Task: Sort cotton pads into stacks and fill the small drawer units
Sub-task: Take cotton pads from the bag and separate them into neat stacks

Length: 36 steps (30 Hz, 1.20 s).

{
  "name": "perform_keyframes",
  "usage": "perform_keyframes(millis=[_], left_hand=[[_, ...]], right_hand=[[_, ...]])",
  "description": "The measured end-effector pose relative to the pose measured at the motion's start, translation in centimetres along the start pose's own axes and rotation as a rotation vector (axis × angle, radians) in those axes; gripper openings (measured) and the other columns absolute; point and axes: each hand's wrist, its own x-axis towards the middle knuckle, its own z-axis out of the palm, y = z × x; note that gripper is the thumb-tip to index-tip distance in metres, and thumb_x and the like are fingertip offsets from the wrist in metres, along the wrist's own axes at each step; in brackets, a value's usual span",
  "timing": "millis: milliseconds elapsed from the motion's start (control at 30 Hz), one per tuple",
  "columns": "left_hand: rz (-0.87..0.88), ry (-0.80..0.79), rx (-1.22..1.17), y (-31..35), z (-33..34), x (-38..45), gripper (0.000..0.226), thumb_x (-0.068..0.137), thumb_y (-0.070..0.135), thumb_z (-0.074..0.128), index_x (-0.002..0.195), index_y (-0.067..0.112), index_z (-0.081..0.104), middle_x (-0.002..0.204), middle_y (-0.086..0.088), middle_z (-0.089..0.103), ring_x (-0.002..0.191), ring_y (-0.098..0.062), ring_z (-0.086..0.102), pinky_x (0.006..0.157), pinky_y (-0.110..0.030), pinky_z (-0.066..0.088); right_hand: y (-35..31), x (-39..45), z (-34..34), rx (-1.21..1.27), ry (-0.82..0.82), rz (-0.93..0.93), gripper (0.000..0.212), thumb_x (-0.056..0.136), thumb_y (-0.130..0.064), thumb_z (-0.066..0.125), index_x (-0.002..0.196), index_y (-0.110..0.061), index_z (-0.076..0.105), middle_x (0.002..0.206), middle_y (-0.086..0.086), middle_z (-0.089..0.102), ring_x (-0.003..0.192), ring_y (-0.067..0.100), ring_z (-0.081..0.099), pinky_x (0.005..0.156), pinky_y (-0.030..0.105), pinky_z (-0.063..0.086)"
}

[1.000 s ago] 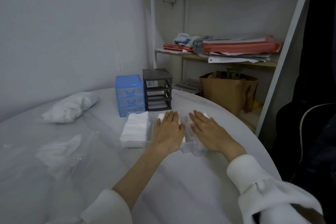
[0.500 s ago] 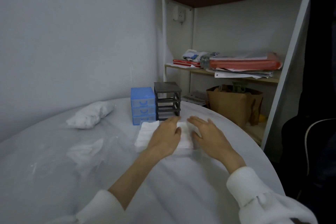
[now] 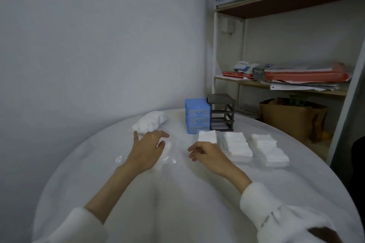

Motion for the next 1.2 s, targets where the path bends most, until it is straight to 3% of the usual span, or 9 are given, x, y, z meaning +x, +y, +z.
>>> perform_keyframes(millis=[67,167,400,500,667,867,967,1100,1200], left_hand=[[-0.069,-0.036,0.12,-1.4,-0.7,-0.8,0.036,0.102,0.022,0.031,0.136,0.027,0.042,0.14,0.006,0.043,0.132,-0.013,0.033,0.112,-0.051,-0.01],[-0.132,-0.136,0.148,-3.6,-1.2,-1.7,0.043,0.103,0.025,0.025,0.145,0.026,0.029,0.15,0.004,0.032,0.14,-0.016,0.023,0.112,-0.054,-0.009],[-0.119,-0.226,-0.275,-4.5,-0.4,-3.6,0.051,0.096,0.011,0.035,0.145,0.024,0.03,0.148,0.002,0.037,0.138,-0.018,0.029,0.117,-0.036,0.008],[-0.047,-0.273,-0.243,-4.9,0.1,-4.1,0.062,0.086,-0.001,0.045,0.142,0.02,0.033,0.139,-0.003,0.046,0.13,-0.019,0.041,0.097,-0.018,0.032],[-0.068,-0.125,-0.308,-5.3,1.1,-4.2,0.046,0.095,0.0,0.039,0.138,0.016,0.042,0.115,-0.011,0.061,0.109,-0.021,0.056,0.076,-0.009,0.033],[-0.036,-0.167,-0.328,-4.7,1.5,-4.2,0.049,0.1,0.012,0.039,0.147,0.02,0.026,0.117,-0.01,0.058,0.109,-0.024,0.054,0.088,-0.019,0.036],[-0.024,-0.18,-0.36,-4.5,1.6,-4.2,0.049,0.099,0.021,0.044,0.146,0.026,0.029,0.119,-0.005,0.058,0.108,-0.02,0.054,0.089,-0.023,0.038],[0.006,-0.204,-0.427,-4.4,1.6,-4.8,0.055,0.094,0.032,0.054,0.145,0.031,0.033,0.126,0.014,0.055,0.114,-0.004,0.05,0.087,-0.005,0.034],[0.03,-0.219,-0.425,-4.1,1.8,-5.0,0.062,0.091,0.032,0.059,0.146,0.031,0.03,0.135,0.018,0.046,0.122,0.0,0.042,0.093,0.0,0.028]], right_hand=[[-0.2,0.2,0.3,0.018,0.025,0.025,0.032,0.089,0.003,0.041,0.113,-0.005,0.061,0.107,0.012,0.066,0.087,0.014,0.06,0.076,0.021,0.047],[-0.8,0.3,1.6,-0.004,-0.002,0.027,0.035,0.089,0.004,0.041,0.115,-0.007,0.061,0.111,0.011,0.064,0.093,0.016,0.06,0.069,0.01,0.044],[-1.1,0.3,4.3,0.049,-0.061,-0.015,0.037,0.091,0.007,0.043,0.116,-0.014,0.06,0.121,0.007,0.062,0.097,0.011,0.059,0.071,0.002,0.041],[-1.0,0.1,4.9,0.136,-0.094,-0.013,0.049,0.091,-0.002,0.052,0.134,-0.023,0.046,0.125,0.0,0.057,0.101,0.014,0.057,0.075,0.012,0.046],[-1.0,0.4,5.9,0.172,-0.128,-0.009,0.052,0.085,-0.028,0.067,0.13,-0.031,0.042,0.123,-0.006,0.056,0.096,0.011,0.062,0.073,0.014,0.046],[-2.0,1.0,6.6,0.167,0.015,-0.051,0.054,0.084,-0.029,0.067,0.129,-0.015,0.039,0.112,-0.003,0.053,0.095,0.009,0.051,0.065,0.004,0.042],[-2.0,1.2,7.3,0.274,0.062,-0.047,0.054,0.083,-0.025,0.07,0.128,-0.016,0.042,0.111,-0.001,0.055,0.095,0.011,0.054,0.079,0.021,0.049],[-1.6,1.3,7.3,0.381,0.027,-0.069,0.034,0.087,-0.023,0.065,0.118,-0.024,0.05,0.105,-0.007,0.06,0.089,0.004,0.056,0.072,0.016,0.046],[-1.3,1.6,6.8,0.465,0.018,-0.026,0.03,0.087,-0.017,0.065,0.115,-0.018,0.056,0.107,0.004,0.063,0.094,0.018,0.06,0.076,0.025,0.05]])
